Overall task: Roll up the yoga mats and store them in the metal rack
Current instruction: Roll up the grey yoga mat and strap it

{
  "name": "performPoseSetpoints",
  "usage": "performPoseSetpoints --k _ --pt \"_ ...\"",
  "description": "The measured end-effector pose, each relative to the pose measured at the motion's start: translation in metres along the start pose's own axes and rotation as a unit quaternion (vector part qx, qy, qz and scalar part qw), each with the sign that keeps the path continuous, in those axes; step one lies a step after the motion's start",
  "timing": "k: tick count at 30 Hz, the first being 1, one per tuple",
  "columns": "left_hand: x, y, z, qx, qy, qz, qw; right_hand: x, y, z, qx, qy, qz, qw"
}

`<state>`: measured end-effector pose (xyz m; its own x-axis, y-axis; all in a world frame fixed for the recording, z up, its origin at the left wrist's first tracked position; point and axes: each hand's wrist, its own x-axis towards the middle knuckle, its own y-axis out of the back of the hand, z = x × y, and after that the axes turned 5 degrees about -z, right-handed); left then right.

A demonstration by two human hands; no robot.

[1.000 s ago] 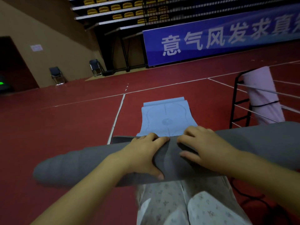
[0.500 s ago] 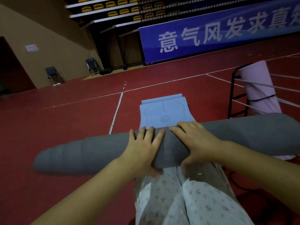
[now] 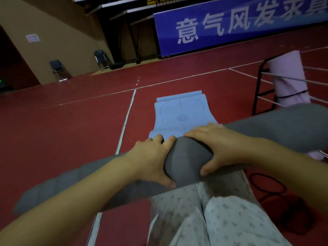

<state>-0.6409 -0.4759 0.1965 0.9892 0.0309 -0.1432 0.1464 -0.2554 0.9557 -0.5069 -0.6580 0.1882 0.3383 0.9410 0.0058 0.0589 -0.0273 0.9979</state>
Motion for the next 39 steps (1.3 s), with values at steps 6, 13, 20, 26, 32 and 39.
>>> performPoseSetpoints --k 6,13,20,26,32,39 --pt "0.015 -0.004 -0.039 -0.31 0.061 -0.078 0.945 -0.004 -0.039 -0.003 0.155 -0.121 0.304 0.932" --pt "0.001 -0.028 -0.054 -0.452 0.104 -0.027 0.886 0.042 -0.066 -0.013 0.771 -0.27 0.123 0.563" --pt "0.013 -0.006 -0.092 -0.421 0.076 0.104 0.898 0.095 -0.03 0.0 0.837 -0.112 0.179 0.505" --pt "0.064 0.037 -0.12 -0.499 0.032 0.089 0.861 0.121 0.018 0.022 0.741 -0.093 0.254 0.614" --pt "0.107 0.053 -0.072 -0.727 0.03 0.158 0.668 0.1 0.019 0.044 0.67 -0.146 0.241 0.687" --pt "0.116 0.05 -0.045 -0.822 0.071 0.216 0.522 0.074 -0.006 0.065 0.694 -0.195 0.084 0.688"
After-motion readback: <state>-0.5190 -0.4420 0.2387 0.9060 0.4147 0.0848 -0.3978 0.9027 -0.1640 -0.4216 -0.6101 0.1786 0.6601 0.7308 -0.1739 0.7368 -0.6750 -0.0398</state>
